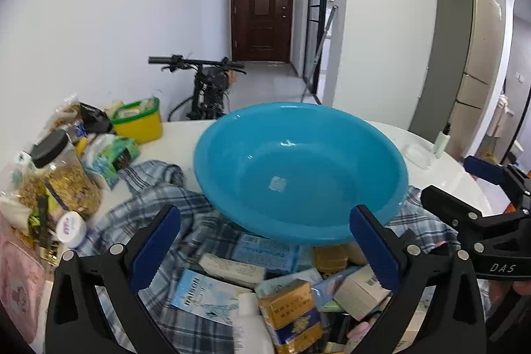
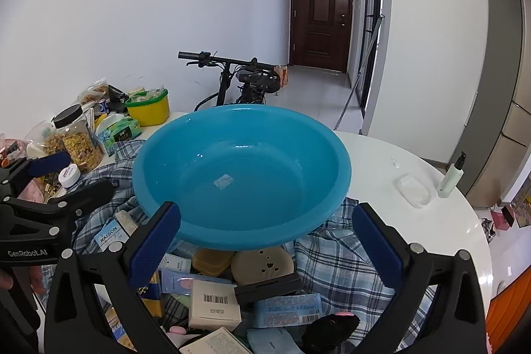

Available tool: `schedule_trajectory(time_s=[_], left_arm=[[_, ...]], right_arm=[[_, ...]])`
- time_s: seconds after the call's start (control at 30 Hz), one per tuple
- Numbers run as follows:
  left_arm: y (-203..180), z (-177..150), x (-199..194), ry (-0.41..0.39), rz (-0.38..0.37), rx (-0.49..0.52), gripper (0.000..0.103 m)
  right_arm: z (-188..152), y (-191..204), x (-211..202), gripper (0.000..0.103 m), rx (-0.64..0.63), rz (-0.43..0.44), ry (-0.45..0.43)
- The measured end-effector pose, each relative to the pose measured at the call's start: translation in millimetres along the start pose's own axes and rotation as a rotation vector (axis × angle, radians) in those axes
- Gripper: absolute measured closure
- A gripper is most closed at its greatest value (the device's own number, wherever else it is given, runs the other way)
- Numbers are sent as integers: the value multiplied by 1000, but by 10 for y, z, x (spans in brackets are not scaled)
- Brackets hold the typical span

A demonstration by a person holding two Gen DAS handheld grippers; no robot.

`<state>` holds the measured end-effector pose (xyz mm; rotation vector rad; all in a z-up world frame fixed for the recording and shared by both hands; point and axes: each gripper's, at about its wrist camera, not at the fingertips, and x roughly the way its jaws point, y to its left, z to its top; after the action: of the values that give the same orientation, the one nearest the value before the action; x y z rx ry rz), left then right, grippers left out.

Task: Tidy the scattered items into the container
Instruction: 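Lower the left gripper toward the gold-and-blue box among the items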

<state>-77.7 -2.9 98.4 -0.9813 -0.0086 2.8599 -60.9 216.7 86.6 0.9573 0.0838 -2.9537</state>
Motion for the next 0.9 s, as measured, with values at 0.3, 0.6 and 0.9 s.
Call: schedule_trajectory(time_s=[0.3,0.6,0.9], left_arm=[[-61,-67,8,-10,-17,23,0],[-68,-220,46,28,25,35,0],[-48,-322,-8,28,53,35,0]], right_arm=[[-73,-43,-27,0,12,7,5],[-201,-155,-65,0,17,-35,23],[-342,-238,-14,0,46,-31,58]])
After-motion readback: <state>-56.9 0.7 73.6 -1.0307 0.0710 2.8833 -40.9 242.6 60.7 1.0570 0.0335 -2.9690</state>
